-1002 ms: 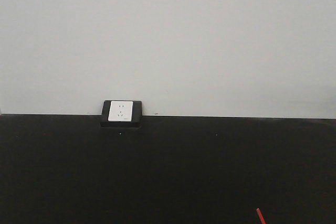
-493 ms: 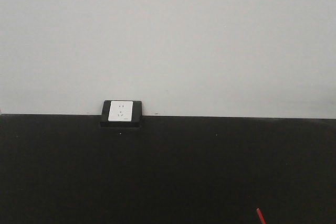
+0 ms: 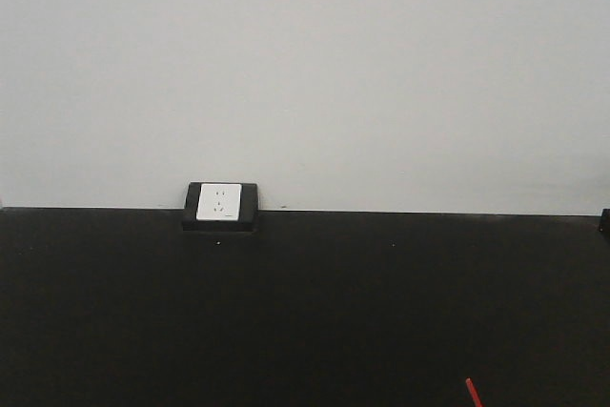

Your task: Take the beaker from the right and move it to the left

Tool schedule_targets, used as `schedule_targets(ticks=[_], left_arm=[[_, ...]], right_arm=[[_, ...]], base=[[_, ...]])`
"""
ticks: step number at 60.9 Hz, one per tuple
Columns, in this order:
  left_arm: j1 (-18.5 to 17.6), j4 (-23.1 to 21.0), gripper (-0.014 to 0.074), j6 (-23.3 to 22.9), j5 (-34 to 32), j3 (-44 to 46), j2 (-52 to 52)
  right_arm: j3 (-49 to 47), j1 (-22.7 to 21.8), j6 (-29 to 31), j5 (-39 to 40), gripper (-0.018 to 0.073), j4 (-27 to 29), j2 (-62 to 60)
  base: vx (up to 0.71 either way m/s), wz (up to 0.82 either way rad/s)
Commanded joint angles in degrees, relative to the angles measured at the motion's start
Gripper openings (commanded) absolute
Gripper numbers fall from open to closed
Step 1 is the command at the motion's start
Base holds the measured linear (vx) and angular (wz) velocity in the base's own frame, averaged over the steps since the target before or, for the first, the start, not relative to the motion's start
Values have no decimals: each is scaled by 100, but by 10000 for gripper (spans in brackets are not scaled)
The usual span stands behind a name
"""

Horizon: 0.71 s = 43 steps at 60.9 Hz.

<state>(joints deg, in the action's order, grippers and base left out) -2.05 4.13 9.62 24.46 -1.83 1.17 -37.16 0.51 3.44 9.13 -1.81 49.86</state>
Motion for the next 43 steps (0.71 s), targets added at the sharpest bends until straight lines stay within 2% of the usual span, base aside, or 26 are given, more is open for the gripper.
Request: schedule_targets(ticks=[1,10,16,22,27,35,43], left_arm=[[-36,1,-6,-6,-439,-106,36],[-36,1,-6,-6,-439,-106,36],[-36,1,-6,-6,-439,-106,36],[-36,1,-6,-6,-439,-106,36],[-36,1,-6,-6,-439,-106,36],[-36,1,-6,-6,-439,-106,36],[-36,1,-6,-6,-439,-106,36]], right_arm=[[-222,-14,36,582,726,-56,-27],[-208,-14,-162,842,708,62,-27],[-73,-14,-155,1425,683,-28,64],[431,-8,-222,2466,650,-430,242],[1057,-8,-697,3249,617,-816,483],[2017,-8,-1285,3863,583,-1375,818],[2852,-8,-1308,4564,561,-1873,1272]], base=[[0,0],[0,0],[0,0],[0,0],[0,0],[0,0],[0,0]])
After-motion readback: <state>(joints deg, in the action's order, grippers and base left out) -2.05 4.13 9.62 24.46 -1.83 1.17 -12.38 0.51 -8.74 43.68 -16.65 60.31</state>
